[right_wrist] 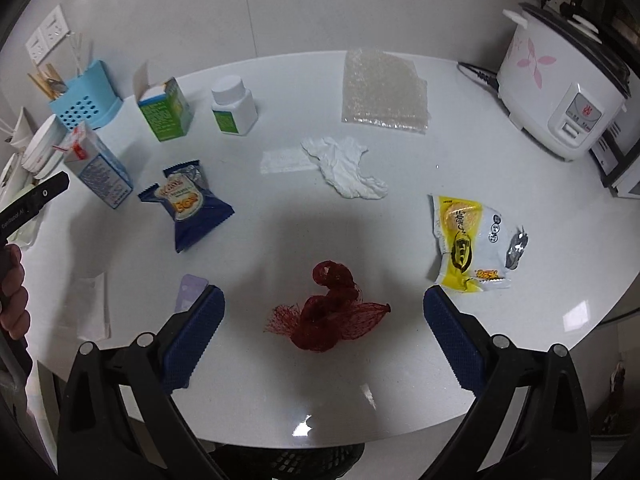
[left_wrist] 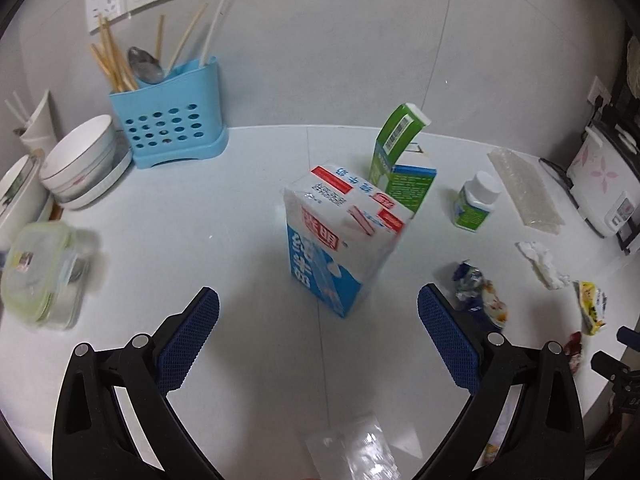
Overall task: Collect trash
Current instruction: 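Grasp the white milk carton with the left tool while the right tool grasps the red mesh bag, then carry the milk carton and red mesh bag down over the trash bin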
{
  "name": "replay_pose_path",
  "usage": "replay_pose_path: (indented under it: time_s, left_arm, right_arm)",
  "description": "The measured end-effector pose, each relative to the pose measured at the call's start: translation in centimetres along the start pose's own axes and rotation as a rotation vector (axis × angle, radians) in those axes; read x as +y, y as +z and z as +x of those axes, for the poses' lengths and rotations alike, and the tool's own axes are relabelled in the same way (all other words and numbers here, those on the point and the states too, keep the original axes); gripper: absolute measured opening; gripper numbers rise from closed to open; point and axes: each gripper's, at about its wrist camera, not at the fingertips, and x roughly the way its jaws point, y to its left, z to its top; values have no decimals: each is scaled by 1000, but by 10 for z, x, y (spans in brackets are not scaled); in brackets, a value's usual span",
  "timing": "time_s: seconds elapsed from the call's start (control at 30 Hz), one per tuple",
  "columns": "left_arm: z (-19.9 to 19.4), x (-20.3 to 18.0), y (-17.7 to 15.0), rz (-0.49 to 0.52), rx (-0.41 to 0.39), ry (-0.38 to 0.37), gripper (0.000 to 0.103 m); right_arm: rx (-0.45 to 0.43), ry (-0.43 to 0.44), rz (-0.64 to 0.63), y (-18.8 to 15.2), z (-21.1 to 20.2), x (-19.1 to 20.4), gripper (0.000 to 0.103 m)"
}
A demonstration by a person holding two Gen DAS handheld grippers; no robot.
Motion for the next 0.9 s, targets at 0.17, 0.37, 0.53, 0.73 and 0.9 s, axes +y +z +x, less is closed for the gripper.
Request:
replay_pose_path:
  time_s: [0.17, 0.37, 0.53, 0.73, 0.9]
  left_arm:
    - [30, 10, 8, 15, 1, -40, 97]
    - [45, 7, 13, 66, -17, -96, 97]
    - [52, 3, 18, 90, -18, -124, 90]
    - [55, -3, 23, 125, -11, -155, 71]
    - [55, -8, 24, 152, -8, -150, 70]
  right_arm:
    - [46, -25, 40, 2, 17, 0, 92]
    - [105, -27, 86, 2, 36, -3, 85]
    - [168, 2, 165, -1, 52, -11, 72]
    - [201, 14, 240, -4, 62, -19, 59]
    - [215, 10, 273, -3, 63, -19, 41]
